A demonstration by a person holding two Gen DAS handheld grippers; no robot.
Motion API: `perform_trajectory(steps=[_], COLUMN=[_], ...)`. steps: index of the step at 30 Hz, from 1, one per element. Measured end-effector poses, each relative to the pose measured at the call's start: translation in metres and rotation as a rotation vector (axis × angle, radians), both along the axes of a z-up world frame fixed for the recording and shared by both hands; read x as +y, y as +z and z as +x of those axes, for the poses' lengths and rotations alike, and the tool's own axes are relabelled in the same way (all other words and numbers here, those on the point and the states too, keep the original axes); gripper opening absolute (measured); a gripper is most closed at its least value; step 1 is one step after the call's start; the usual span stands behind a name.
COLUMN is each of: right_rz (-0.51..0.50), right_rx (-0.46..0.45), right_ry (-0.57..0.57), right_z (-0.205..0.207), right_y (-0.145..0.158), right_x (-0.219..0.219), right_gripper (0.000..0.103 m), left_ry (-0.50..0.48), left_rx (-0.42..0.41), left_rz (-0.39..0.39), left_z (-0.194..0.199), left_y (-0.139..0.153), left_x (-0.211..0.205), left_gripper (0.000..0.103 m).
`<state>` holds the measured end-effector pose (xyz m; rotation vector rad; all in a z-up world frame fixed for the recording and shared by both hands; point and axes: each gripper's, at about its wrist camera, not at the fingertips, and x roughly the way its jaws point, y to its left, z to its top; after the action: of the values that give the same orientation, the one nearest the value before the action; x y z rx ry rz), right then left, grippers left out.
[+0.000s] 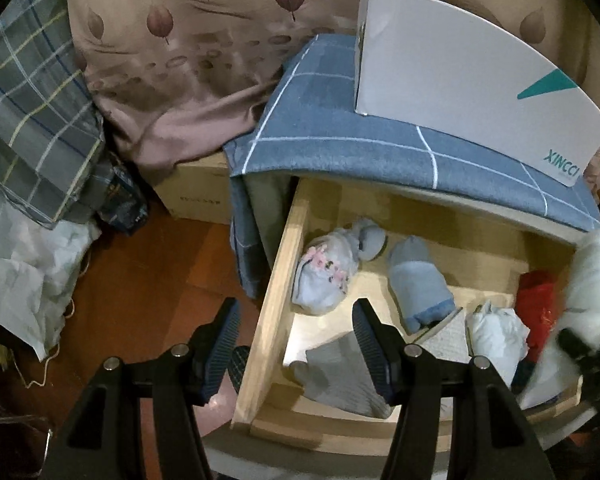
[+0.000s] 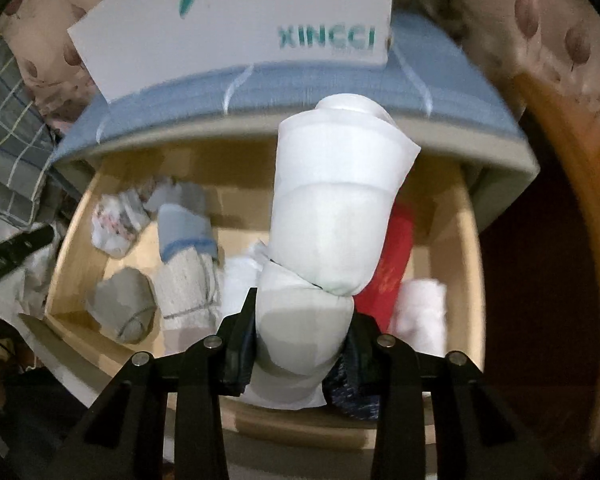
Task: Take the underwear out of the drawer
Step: 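Grasp the white rolled underwear with the right gripper and lift it, then lower the white underwear into the white box and open the right gripper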
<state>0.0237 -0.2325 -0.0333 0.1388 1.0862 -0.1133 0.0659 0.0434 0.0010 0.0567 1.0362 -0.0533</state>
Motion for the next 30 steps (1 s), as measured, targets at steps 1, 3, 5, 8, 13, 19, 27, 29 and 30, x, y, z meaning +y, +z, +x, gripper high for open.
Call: perform_trajectory(steps=[1,3,5,8,13,19,27,29,30], right_rz=[-0.003,-0.015,-0.029,-0.044,-0.07,-0.114,-0.185,-0.205,-0.216], right_rx=[-0.015,-0.046,-0.08,-0.129,-0.206,-0.3,-0.33,-0.31,-0.303], right_ry=[0.0,-0.001,-0.004,-0.011,-0.018,-0.027,-0.018,-0.012,-0.011], right_z=[0.0,0.0,0.001,0.005,0.03,0.07,0.133,0.153,0.159], right_y=[0.008,0.023,0.04,0.07,0.12,0.174,0.202,0.199,0.196], right_x=[-0.001,-0.003,-0.004,-0.013,-0.026,-0.032,-0.026,-0.024,-0.024], right_gripper=[0.033,0.033,0.033,0.033,0.033,0.033,0.033,0.033,0.033], left_ry=[0.007,0.013,0.018,0.011,0.001,-0.005,0.0,0.001,0.003], left_rx=[-0.019,-0.037,-0.057,-0.081,-0.089,-0.086,-0.073,-0.069,-0.068], left_rz=[-0.002,-0.006,-0.011,0.005,0.02,0.015,0.018,0.018,0.02], left_z=[-0.002,-0.003,-0.004,-0.006,-0.005,-0.007,-0.006,-0.005,-0.004], left_y=[0.001,0.004,0.007,0.011,0.011,0.01,0.009,0.008,0.007], left_x=[0.001,0.002,0.003,0.0,-0.005,-0.005,-0.004,-0.005,-0.005], left_gripper=[0.059,0.059,0.059,0.059,0.059,0.059,0.059,0.059,0.059])
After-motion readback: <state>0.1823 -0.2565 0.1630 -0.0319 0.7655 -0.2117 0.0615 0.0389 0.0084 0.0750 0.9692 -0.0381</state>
